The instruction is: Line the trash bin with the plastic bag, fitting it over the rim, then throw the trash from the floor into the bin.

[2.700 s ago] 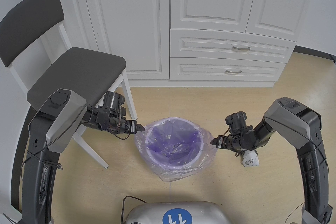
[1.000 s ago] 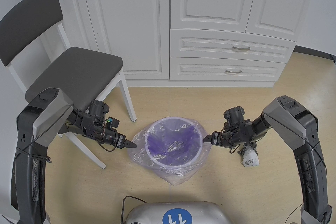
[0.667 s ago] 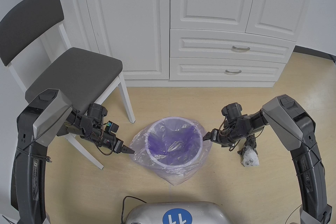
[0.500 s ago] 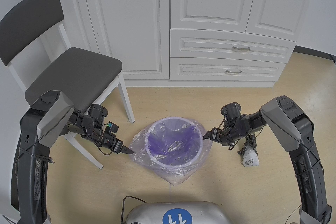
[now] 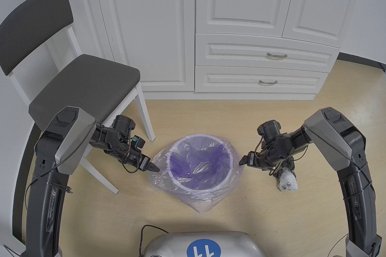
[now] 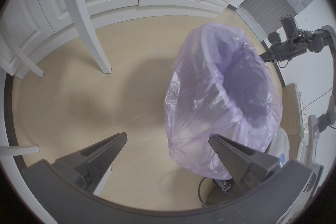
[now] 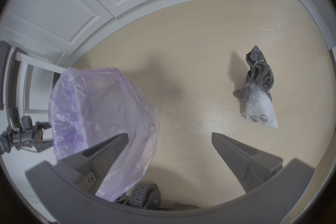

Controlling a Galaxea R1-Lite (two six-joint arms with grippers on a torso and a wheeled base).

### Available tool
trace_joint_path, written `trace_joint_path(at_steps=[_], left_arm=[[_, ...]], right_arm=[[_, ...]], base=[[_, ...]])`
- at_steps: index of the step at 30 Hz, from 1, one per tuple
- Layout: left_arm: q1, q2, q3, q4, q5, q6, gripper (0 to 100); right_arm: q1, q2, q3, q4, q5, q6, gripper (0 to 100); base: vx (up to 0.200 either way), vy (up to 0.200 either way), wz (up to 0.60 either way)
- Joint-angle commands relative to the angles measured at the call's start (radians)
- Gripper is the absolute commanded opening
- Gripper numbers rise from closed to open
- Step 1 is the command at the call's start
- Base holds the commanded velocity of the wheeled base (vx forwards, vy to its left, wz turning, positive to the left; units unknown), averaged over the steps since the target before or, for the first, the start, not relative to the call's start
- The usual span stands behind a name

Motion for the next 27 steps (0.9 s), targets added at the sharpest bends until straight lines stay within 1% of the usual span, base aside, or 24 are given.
trace_joint_path(at_steps=[1, 4, 5, 8, 10, 11, 12, 13, 14, 15, 16, 17, 19, 20, 21, 23, 24, 27], left_arm=[[-0.012, 0.1, -0.146, 0.069, 0.029, 0.001, 100], [-0.012, 0.162, -0.244, 0.131, 0.055, 0.006, 100], [-0.013, 0.189, -0.254, 0.141, 0.063, 0.003, 100], [-0.013, 0.208, -0.254, 0.098, 0.071, 0.004, 100], [-0.012, 0.213, -0.254, 0.051, 0.071, -0.005, 100], [-0.012, 0.216, -0.254, 0.005, 0.074, -0.016, 100], [-0.012, 0.218, -0.254, -0.006, 0.075, -0.02, 100], [-0.012, 0.227, -0.254, -0.077, 0.078, -0.054, 100], [-0.013, 0.228, -0.254, -0.118, 0.085, -0.079, 100], [-0.013, 0.228, -0.254, -0.124, 0.086, -0.082, 100], [-0.015, 0.233, -0.254, -0.185, 0.117, -0.114, 100], [-0.016, 0.238, -0.254, -0.212, 0.146, -0.12, 100], [-0.018, 0.244, -0.254, -0.248, 0.206, -0.115, 100], [-0.019, 0.244, -0.254, -0.25, 0.21, -0.117, 100], [-0.021, 0.245, -0.254, -0.271, 0.244, -0.126, 100], [-0.021, 0.245, -0.254, -0.271, 0.244, -0.126, 100], [-0.022, 0.251, -0.254, -0.293, 0.255, -0.14, 100], [-0.03, 0.258, -0.254, -0.337, 0.255, -0.215, 100]], right_arm=[[-0.04, -0.081, 0.114, -0.015, 0.005, -0.088, 100], [-0.048, -0.095, 0.202, -0.108, 0.013, -0.163, 100], [-0.049, -0.095, 0.223, -0.153, 0.021, -0.183, 100], [-0.051, -0.102, 0.268, -0.237, 0.036, -0.206, 100], [-0.051, -0.102, 0.274, -0.251, 0.05, -0.209, 100], [-0.051, -0.102, 0.275, -0.252, 0.061, -0.207, 100], [-0.051, -0.102, 0.275, -0.254, 0.064, -0.207, 100], [-0.051, -0.102, 0.274, -0.255, 0.082, -0.2, 100], [-0.051, -0.102, 0.271, -0.255, 0.09, -0.197, 100], [-0.051, -0.102, 0.271, -0.255, 0.09, -0.195, 100], [-0.051, -0.101, 0.265, -0.255, 0.093, -0.19, 100], [-0.051, -0.098, 0.26, -0.255, 0.093, -0.187, 100], [-0.052, -0.092, 0.246, -0.257, 0.091, -0.177, 100], [-0.052, -0.092, 0.245, -0.255, 0.091, -0.175, 100], [-0.054, -0.086, 0.231, -0.255, 0.088, -0.169, 100], [-0.054, -0.086, 0.231, -0.255, 0.088, -0.169, 100], [-0.054, -0.081, 0.225, -0.257, 0.084, -0.166, 100], [-0.054, -0.081, 0.223, -0.257, 0.084, -0.166, 100]], base=[[0.0, 0.0, 0.0], [0.0, 0.0, 0.0], [0.0, 0.0, 0.0], [0.0, 0.0, 0.0], [0.0, 0.0, 0.0], [0.0, 0.0, 0.0], [0.0, 0.0, 0.0], [0.0, 0.0, 0.0], [0.0, 0.0, 0.0], [0.0, 0.0, 0.0], [0.0, 0.0, 0.0], [0.0, 0.0, 0.0], [0.0, 0.0, 0.0], [0.0, 0.0, 0.0], [0.0, 0.0, 0.0], [0.0, 0.0, 0.0], [0.0, 0.0, 0.0], [0.0, 0.0, 0.0]])
